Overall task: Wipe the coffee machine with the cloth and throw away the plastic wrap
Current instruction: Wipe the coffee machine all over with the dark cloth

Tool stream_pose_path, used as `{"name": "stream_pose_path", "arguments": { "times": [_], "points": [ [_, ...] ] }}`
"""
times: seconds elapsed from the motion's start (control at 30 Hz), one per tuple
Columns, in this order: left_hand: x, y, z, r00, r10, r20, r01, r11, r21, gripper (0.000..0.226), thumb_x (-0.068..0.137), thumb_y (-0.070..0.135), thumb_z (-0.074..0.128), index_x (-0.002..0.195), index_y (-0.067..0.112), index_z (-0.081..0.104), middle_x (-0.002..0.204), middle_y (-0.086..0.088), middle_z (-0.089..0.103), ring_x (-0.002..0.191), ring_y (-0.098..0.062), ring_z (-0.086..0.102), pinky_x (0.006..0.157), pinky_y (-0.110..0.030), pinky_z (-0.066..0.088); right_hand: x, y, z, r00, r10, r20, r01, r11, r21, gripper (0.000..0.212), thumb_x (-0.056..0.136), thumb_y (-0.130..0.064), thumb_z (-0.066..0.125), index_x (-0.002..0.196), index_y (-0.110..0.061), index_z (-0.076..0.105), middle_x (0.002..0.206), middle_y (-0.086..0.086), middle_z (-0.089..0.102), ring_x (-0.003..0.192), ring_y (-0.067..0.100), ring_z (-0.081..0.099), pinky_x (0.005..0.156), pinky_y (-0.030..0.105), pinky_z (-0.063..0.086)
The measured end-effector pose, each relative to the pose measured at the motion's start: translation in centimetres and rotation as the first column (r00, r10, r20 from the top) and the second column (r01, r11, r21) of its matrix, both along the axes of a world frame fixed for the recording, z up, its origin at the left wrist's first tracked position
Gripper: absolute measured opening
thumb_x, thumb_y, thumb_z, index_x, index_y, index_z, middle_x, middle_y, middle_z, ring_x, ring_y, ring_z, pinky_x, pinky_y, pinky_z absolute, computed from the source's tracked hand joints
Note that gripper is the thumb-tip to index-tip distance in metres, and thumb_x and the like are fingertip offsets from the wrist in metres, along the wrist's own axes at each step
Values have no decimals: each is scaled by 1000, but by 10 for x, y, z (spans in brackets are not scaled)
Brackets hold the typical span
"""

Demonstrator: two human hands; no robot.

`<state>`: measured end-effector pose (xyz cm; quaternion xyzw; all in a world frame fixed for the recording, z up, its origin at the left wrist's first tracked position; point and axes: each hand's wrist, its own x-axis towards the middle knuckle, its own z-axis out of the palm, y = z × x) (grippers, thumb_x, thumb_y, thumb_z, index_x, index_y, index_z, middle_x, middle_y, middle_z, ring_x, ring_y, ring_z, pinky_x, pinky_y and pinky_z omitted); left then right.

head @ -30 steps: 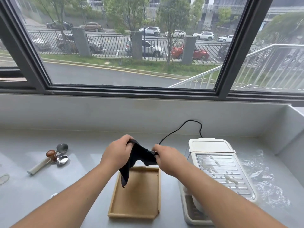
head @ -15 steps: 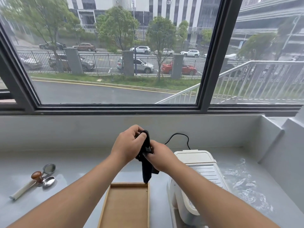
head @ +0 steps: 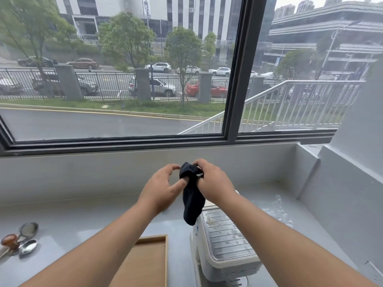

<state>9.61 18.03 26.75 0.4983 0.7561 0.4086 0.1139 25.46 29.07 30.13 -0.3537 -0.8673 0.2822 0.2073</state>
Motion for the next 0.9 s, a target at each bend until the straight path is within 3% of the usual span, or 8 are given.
{"name": "stream_pose_path", "arguments": {
  "times": [0.17,0.27,0.47,0.63,0.77,0.9],
  "points": [
    [24,13,-25,993,-99,-64,93,992,-90,79,79,77,58,149,46,41,164,15,37,150,-10,33,120,-39,34,27,20,-1,995,-51,91,38,990,138,33,85,-16,49,108,-32,66,104,-1,63,94,30,62,78,40,53],
    [37,19,-40,987,-124,-98,105,978,-181,89,76,81,56,155,47,33,170,19,23,153,-9,24,122,-39,29,42,31,-7,987,-100,128,73,977,201,33,90,-13,48,112,-30,67,105,1,57,94,31,62,76,42,53],
    [63,28,-70,981,-143,-132,108,964,-242,97,74,84,56,159,45,27,172,18,17,155,-9,21,124,-40,29,67,51,-23,969,-203,144,157,947,278,33,94,-15,48,116,-33,64,108,2,52,89,33,61,67,41,53],
    [81,32,-90,978,-142,-155,95,956,-278,113,69,95,53,163,41,21,174,15,7,160,-10,3,131,-45,10,75,62,-37,952,-262,158,195,918,346,35,92,-11,49,117,-30,62,105,1,49,84,29,52,61,37,46],
    [93,37,-105,981,-126,-146,76,949,-306,122,65,99,52,165,40,14,175,11,2,160,-12,-5,131,-47,-1,76,66,-55,944,-218,247,128,933,337,40,90,-9,48,123,-28,60,109,3,53,97,30,53,69,38,48],
    [100,41,-112,989,-86,-119,51,962,-268,130,61,99,54,166,36,8,175,10,6,160,-11,-4,131,-47,1,69,59,-72,941,-87,328,25,982,189,45,85,-17,50,127,-29,61,116,4,64,110,32,59,88,44,54]
  ]
}}
